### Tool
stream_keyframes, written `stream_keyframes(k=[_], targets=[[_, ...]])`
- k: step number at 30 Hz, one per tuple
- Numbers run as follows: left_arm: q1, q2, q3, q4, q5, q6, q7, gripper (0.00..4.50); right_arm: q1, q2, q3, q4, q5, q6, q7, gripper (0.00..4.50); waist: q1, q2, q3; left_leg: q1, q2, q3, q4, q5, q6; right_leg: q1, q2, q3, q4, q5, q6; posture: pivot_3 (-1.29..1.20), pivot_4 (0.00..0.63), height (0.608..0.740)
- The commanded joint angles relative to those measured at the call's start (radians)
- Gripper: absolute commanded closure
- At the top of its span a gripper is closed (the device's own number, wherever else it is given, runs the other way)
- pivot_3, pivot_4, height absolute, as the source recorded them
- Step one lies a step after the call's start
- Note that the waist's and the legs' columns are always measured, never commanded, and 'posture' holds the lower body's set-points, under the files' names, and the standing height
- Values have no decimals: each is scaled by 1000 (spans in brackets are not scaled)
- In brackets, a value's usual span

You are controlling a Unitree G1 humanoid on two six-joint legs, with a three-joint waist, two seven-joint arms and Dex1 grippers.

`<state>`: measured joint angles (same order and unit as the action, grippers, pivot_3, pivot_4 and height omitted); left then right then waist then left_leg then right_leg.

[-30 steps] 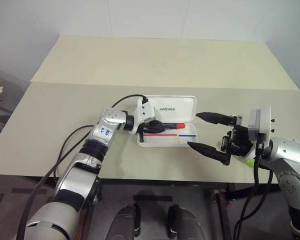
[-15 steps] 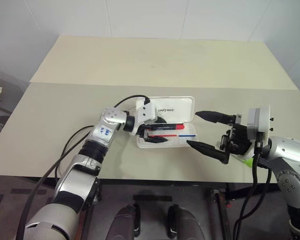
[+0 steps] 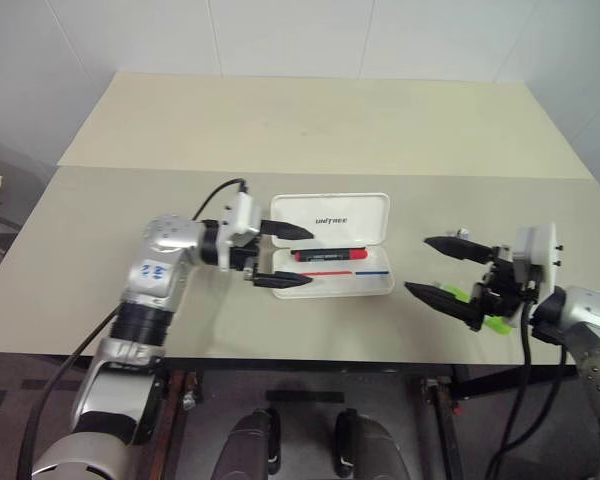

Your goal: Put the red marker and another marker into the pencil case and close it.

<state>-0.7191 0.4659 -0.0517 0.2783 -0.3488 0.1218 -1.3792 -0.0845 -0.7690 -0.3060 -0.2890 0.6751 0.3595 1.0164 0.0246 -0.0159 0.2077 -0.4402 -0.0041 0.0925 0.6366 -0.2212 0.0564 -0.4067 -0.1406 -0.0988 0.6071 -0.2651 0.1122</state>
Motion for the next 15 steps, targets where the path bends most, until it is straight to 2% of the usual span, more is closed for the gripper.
stream_keyframes(k=[1,6,15], targets=[[28,67,75,-63,-87,27,-43,638,44,-42,-70,65,-31,-52,55,0,-1,0,0,0,0,0,0,0,0,0,2,0,0,0,0,0,150,740],[70,174,157,-71,-148,51,-82,638,84,-83,-86,221,-93,-109,130,0,-1,0,0,1,0,0,0,-2,-4,1,3,1,0,1,-1,0,150,740],[115,289,199,-70,-193,89,-158,638,6,-89,-24,513,-200,-240,228,0,-4,1,0,2,2,0,0,-2,-5,1,0,1,-1,1,-2,0,150,740]])
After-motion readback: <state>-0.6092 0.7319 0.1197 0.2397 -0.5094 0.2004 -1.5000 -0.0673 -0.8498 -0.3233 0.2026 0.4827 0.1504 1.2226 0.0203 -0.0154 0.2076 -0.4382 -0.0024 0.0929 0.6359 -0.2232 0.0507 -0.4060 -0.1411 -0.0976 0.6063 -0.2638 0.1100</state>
